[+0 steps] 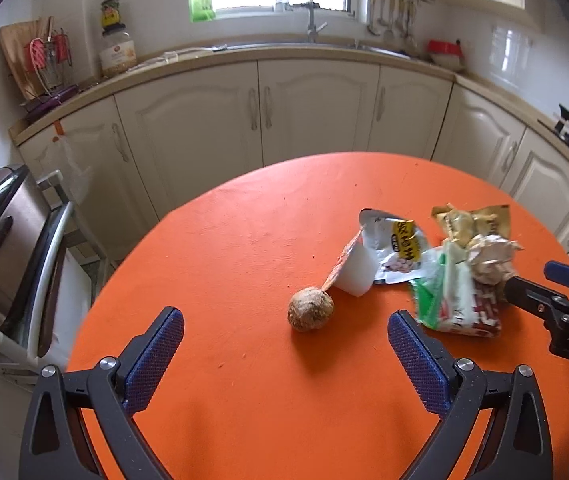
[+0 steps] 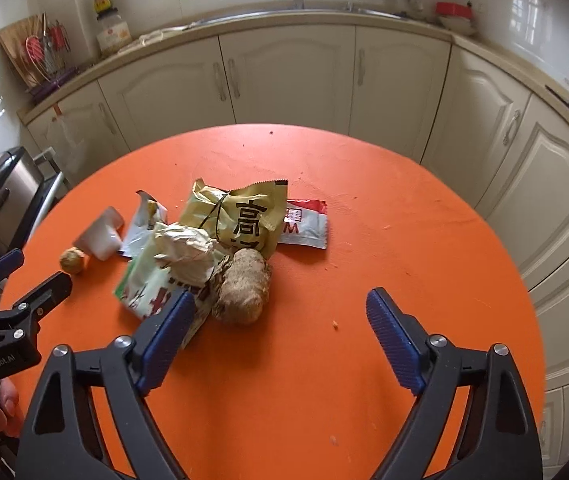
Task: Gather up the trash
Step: 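Grasp a small round root with the left tool while the right tool grasps a ginger root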
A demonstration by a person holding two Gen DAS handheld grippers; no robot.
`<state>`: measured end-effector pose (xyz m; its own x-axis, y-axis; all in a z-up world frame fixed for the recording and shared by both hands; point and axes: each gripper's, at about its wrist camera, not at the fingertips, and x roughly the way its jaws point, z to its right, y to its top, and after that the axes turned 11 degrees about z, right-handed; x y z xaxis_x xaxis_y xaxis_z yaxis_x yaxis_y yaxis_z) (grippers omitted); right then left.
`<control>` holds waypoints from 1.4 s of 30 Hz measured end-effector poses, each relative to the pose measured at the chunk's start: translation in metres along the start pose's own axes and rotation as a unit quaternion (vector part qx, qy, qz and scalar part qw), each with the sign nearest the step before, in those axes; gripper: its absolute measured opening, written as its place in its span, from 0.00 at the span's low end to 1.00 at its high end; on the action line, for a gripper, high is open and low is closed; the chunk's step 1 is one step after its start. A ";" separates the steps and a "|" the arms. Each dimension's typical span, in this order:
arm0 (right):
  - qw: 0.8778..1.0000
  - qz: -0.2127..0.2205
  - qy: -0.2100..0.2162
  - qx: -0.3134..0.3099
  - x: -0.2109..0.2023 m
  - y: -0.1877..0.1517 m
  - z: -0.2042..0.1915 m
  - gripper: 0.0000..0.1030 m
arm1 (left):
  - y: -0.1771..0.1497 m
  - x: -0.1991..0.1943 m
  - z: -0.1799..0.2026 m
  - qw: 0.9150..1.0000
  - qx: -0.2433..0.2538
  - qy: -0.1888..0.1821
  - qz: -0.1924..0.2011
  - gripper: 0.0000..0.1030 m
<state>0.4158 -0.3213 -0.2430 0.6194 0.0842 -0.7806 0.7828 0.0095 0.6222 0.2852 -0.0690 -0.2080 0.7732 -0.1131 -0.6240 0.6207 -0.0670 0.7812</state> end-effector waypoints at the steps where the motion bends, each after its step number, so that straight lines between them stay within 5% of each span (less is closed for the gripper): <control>1: 1.000 -0.004 0.001 -0.003 0.005 0.000 -0.001 0.80 | 0.007 0.013 0.002 1.000 0.000 -0.003 -0.004 0.96; 3: 1.000 0.001 0.005 0.001 0.009 0.002 0.001 0.76 | 0.008 0.027 0.000 1.000 -0.001 -0.008 -0.009 0.85; 8: 0.999 -0.002 0.039 -0.011 0.006 0.005 -0.009 0.37 | 0.025 0.062 -0.002 1.000 -0.004 -0.016 -0.018 0.48; 12: 0.999 0.000 0.049 0.003 -0.001 0.000 -0.006 0.32 | 0.037 0.079 -0.001 0.999 -0.009 -0.026 -0.016 0.21; 17: 0.998 -0.012 0.052 -0.012 0.002 -0.008 -0.010 0.41 | 0.054 0.105 0.007 1.000 -0.003 -0.027 -0.013 0.21; 21: 0.998 -0.001 0.061 -0.005 0.000 -0.010 -0.009 0.32 | 0.063 0.121 0.012 0.999 -0.015 -0.035 -0.015 0.20; 26: 0.998 0.004 0.061 0.012 -0.020 -0.019 0.007 0.32 | 0.073 0.130 0.018 0.999 -0.023 -0.037 -0.005 0.20; 34: 0.997 0.039 0.062 0.033 -0.079 -0.029 0.019 0.32 | 0.087 0.114 0.051 0.998 -0.014 -0.051 0.026 0.20; 42: 0.991 0.104 0.063 0.048 -0.164 -0.025 0.035 0.32 | 0.072 0.046 0.091 0.993 0.008 -0.088 0.079 0.20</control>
<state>0.2970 -0.3703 -0.1329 0.7604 0.1987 -0.6183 0.6447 -0.1162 0.7556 0.3536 -0.1689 -0.1782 0.8244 -0.2956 -0.4826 0.4911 -0.0501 0.8696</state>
